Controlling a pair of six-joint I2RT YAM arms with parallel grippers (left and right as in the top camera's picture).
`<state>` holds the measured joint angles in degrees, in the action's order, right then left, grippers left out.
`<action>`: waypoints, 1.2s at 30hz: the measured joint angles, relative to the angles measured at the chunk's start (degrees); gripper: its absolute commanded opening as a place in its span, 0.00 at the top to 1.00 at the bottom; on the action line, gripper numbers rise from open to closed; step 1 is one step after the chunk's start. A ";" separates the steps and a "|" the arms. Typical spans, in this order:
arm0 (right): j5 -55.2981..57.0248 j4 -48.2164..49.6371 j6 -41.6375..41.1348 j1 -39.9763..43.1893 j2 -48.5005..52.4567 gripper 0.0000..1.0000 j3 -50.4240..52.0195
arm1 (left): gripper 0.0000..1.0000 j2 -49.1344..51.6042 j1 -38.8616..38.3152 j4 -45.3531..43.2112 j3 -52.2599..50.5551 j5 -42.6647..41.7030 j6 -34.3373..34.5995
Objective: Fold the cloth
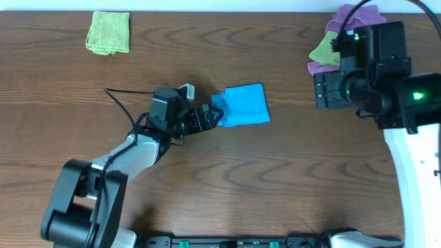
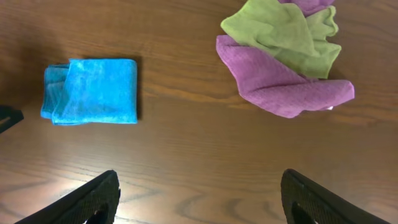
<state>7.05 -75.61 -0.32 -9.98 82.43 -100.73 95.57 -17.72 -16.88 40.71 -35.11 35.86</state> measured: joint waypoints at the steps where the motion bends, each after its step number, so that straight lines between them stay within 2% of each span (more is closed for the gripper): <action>1: -0.61 -0.02 0.42 0.17 0.00 0.17 0.00 | 0.05 0.96 0.00 -1.31 -0.02 -0.48 0.39; 11: -3.02 0.63 2.16 0.22 0.00 0.16 0.61 | 0.05 6.93 0.00 -7.89 0.00 -2.12 5.38; 20: -5.60 7.85 2.49 0.22 0.02 0.25 11.06 | 0.05 10.40 0.00 -13.42 0.15 -3.93 9.22; 21: -5.90 8.79 2.56 0.22 0.02 0.27 12.28 | 0.05 10.67 0.00 -13.60 0.31 -3.98 9.42; 22: -6.60 10.71 2.58 0.22 0.02 0.42 14.40 | 0.05 10.97 0.00 -13.70 0.59 -4.15 9.62; 23: -6.88 11.61 2.91 0.22 0.07 0.67 15.26 | 0.04 11.19 0.00 -13.75 0.87 -4.22 9.81; 24: -7.39 14.08 2.73 0.22 0.09 0.98 16.85 | 0.05 11.52 0.00 -13.79 1.22 -4.39 10.23; 30: -11.23 24.06 1.75 0.22 2.75 0.99 23.87 | 0.05 13.03 -0.02 -13.88 2.97 -5.18 10.84; 36: -14.88 30.93 0.48 0.00 12.81 0.99 25.11 | 0.04 14.73 0.00 -14.38 4.68 -6.56 11.54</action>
<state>-7.84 -44.69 0.16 -9.98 95.24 -75.61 110.30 -17.72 -31.27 45.39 -41.67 47.40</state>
